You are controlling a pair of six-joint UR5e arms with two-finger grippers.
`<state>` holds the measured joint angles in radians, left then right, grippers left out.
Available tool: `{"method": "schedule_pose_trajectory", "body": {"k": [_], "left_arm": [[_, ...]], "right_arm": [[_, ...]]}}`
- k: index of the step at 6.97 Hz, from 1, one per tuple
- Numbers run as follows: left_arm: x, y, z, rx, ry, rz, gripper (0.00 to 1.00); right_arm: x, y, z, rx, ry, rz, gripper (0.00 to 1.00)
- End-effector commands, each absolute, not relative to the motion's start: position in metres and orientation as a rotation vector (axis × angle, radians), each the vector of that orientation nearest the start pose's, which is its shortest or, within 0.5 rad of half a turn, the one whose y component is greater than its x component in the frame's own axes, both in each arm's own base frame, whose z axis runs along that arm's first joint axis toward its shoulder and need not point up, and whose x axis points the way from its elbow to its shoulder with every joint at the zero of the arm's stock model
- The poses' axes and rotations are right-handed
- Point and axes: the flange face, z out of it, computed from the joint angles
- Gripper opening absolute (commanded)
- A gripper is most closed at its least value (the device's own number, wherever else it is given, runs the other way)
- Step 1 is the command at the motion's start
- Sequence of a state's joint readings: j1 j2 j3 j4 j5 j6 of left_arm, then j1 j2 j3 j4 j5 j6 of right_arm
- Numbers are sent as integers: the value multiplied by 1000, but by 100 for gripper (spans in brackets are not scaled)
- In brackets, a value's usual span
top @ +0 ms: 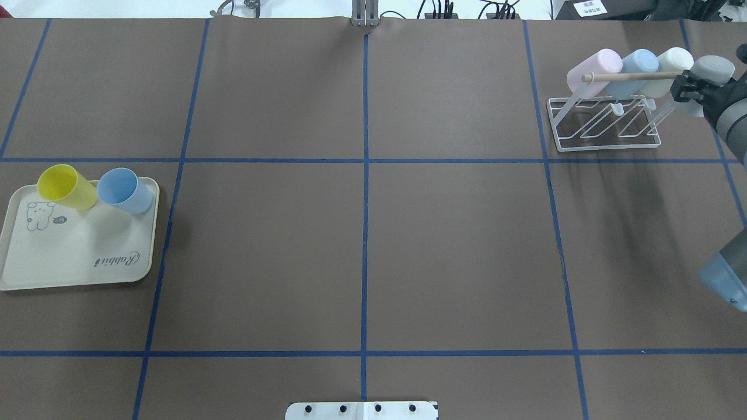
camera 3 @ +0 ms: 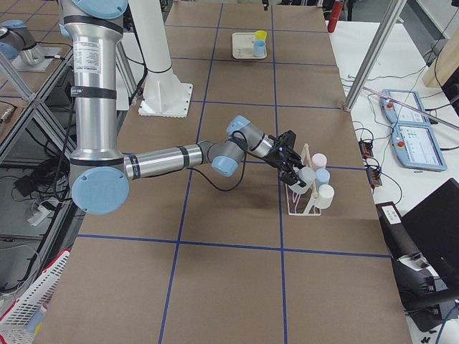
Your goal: Transfer IKEA cup to right arm and place on rack
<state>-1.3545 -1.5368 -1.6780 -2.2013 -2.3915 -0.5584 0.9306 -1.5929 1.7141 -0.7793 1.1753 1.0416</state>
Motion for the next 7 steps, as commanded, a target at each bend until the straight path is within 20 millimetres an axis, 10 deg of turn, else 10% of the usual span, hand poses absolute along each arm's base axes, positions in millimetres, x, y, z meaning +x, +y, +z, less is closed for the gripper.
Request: {"method": "schedule_pose_trajectory", "body": {"k": [1,5,6,7], "left_arm": [[48,-498,546,316,974,-23,100],[46,-496,548,313,973,-26,100],[46,-496,548,313,973,-26,100],[46,-496,548,313,973,-26,100]], "right_arm": [[-170,-515,524,881,-418,548,0],[-180,-513,530,894,-391,540,0],[-180,-512,532,891,-387,538,27],[-180,-512,532,893,-383,530,79]]}}
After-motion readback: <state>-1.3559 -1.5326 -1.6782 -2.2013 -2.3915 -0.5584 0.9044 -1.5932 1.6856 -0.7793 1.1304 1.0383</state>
